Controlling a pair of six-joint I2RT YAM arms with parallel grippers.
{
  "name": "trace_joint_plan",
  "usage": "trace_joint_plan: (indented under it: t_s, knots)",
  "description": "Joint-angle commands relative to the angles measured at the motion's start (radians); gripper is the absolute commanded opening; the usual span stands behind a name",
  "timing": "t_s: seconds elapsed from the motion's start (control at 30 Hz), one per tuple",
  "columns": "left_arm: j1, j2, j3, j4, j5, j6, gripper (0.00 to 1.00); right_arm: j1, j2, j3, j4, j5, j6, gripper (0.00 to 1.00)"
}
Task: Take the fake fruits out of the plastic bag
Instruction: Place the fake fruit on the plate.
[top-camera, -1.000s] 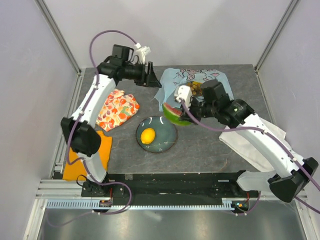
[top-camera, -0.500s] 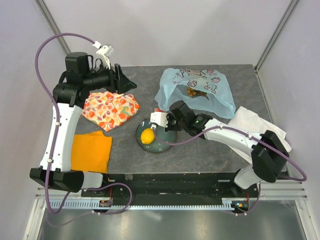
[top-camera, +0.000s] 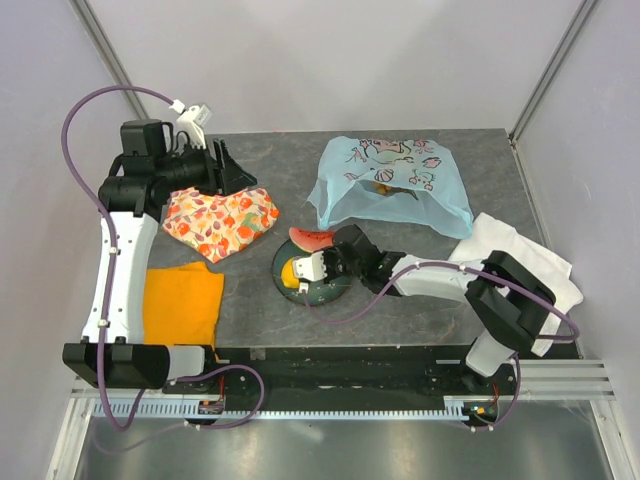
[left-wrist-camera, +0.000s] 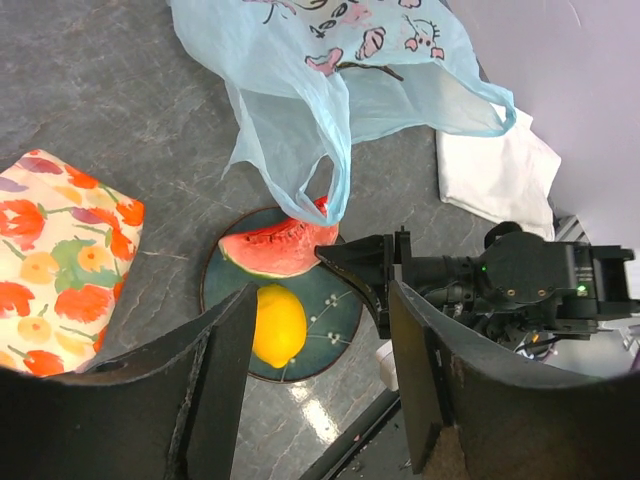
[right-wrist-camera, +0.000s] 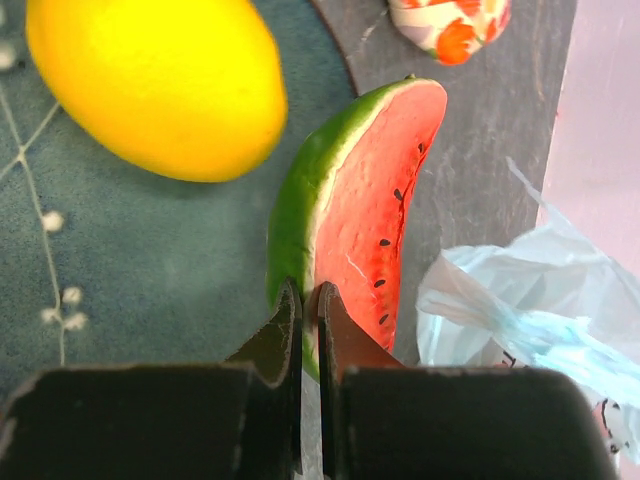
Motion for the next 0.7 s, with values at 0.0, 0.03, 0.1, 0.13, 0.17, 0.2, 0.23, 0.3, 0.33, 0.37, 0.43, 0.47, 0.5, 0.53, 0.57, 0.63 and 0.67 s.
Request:
trace_joint_plan:
  t_s: [0.0, 0.03, 0.1, 0.13, 0.17, 0.2, 0.23, 0.3, 0.33, 0.37, 0.43, 0.47, 0.5, 0.53, 0.57, 0.63, 0.67]
  knots:
    - [0.015, -0.027, 0.002, 0.022, 0.028, 0.010, 0.62, 0.005, 0.043, -0.022, 0.146, -0.026, -0.075, 0.00]
    - [0.015, -0.029, 0.002, 0.021, 0.028, 0.011, 0.62, 0.004, 0.052, -0.026, 0.156, -0.036, -0.085, 0.00]
    - [0.047, -0.030, -0.004, 0.021, 0.028, 0.013, 0.62, 0.004, 0.060, -0.041, 0.209, -0.049, -0.101, 0.00]
    - [0.048, -0.032, -0.013, 0.021, 0.028, 0.013, 0.62, 0.005, 0.070, -0.046, 0.224, -0.058, -0.116, 0.00]
    - [0.048, -0.030, -0.016, 0.021, 0.029, 0.013, 0.62, 0.010, 0.075, -0.048, 0.244, -0.059, -0.127, 0.00]
    - [0.050, -0.030, -0.019, 0.025, 0.031, 0.011, 0.61, 0.011, 0.083, -0.054, 0.256, -0.058, -0.133, 0.01]
    - [0.050, -0.029, -0.027, 0.026, 0.034, 0.011, 0.61, 0.011, 0.092, -0.057, 0.268, -0.058, -0.141, 0.04]
    - [0.052, -0.027, -0.033, 0.031, 0.036, 0.010, 0.61, 0.014, 0.098, -0.064, 0.292, -0.055, -0.158, 0.28]
    - [0.051, -0.027, -0.034, 0.032, 0.039, 0.005, 0.61, 0.015, 0.097, -0.068, 0.293, -0.049, -0.165, 0.38]
    - [0.051, -0.026, -0.034, 0.032, 0.042, 0.007, 0.61, 0.015, 0.092, -0.071, 0.310, -0.032, -0.167, 0.48]
    - [0.051, -0.018, -0.033, 0.040, 0.054, -0.001, 0.61, 0.013, 0.068, -0.083, 0.304, -0.010, -0.174, 0.52]
    - [0.051, -0.016, -0.031, 0.044, 0.060, -0.004, 0.61, 0.007, 0.054, -0.089, 0.280, -0.004, -0.179, 0.54]
    - [0.051, -0.012, -0.028, 0.049, 0.063, -0.009, 0.61, 0.004, 0.034, -0.098, 0.260, -0.009, -0.184, 0.56]
    - [0.051, 0.003, -0.025, 0.064, 0.078, -0.019, 0.61, -0.002, -0.016, -0.103, 0.231, -0.016, -0.187, 0.64]
    - [0.051, 0.011, -0.021, 0.069, 0.085, -0.026, 0.61, -0.008, -0.044, -0.107, 0.165, -0.023, -0.187, 0.65]
    - [0.050, 0.037, -0.005, 0.087, 0.100, -0.039, 0.61, -0.008, -0.142, -0.104, 0.086, -0.035, -0.175, 0.67]
    - [0.047, 0.050, 0.001, 0.090, 0.100, -0.044, 0.61, -0.008, -0.179, -0.100, 0.003, -0.036, -0.164, 0.68]
